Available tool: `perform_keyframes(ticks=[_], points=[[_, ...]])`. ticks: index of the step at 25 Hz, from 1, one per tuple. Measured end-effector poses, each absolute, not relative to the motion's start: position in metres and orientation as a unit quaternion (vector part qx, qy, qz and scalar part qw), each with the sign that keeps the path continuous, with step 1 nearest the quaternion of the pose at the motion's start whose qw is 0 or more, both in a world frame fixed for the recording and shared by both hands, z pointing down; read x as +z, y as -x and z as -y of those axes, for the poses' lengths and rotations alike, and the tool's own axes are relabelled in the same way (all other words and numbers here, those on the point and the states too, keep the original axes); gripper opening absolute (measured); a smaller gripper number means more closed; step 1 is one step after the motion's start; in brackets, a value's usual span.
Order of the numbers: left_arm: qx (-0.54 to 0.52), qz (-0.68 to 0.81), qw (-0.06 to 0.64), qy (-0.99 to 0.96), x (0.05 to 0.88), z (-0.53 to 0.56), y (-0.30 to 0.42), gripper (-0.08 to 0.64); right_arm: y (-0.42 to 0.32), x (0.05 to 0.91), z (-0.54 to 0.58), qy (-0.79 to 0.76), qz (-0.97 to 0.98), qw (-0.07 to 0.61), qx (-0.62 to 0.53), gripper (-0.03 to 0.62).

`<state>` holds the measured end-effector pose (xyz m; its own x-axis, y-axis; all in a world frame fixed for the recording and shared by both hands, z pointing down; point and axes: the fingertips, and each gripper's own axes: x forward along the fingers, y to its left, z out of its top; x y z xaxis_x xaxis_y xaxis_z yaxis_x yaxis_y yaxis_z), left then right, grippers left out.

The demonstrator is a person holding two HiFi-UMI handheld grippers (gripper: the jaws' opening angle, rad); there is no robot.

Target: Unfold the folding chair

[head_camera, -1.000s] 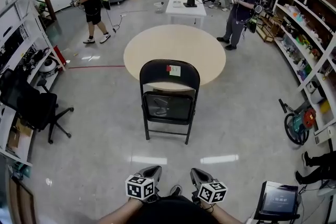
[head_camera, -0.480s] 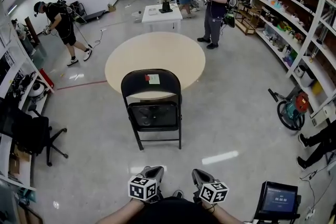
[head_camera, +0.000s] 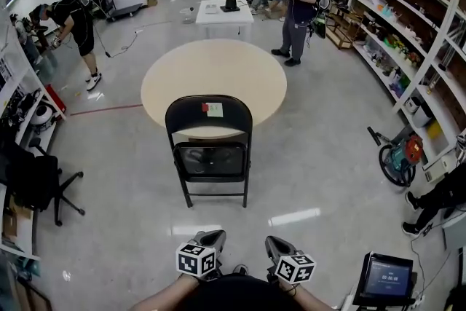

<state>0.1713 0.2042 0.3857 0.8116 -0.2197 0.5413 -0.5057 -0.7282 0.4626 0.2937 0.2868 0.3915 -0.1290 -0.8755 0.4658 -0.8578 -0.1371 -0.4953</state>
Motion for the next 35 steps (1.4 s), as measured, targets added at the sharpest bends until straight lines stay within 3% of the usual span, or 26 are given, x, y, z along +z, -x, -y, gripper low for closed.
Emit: perform_keyframes(ticks=[20,25,31,35], points=[[0.208,0.183,0.357,-0.892,0.409,-0.016,-0.125,0.003,-0.242,0.393,-0.106,0.659,-0.653,-0.078,-0.365,0.008],[0.210,0.188,0.341,-0.897,0.419,0.034,-0.109,0.004,-0.234,0.394,-0.070,0.656,-0.654,-0.096,-0.365,0.008],[0.194,0.214,0.346,-0.893,0.419,0.071,-0.101,0.005,-0.267,0.378,-0.013,0.651,-0.680,-0.137,-0.307,0.008],[0.192,0.242,0.343,-0.887,0.418,0.084,-0.099,0.003,-0.315,0.346,0.048,0.652,-0.709,-0.131,-0.237,0.008]])
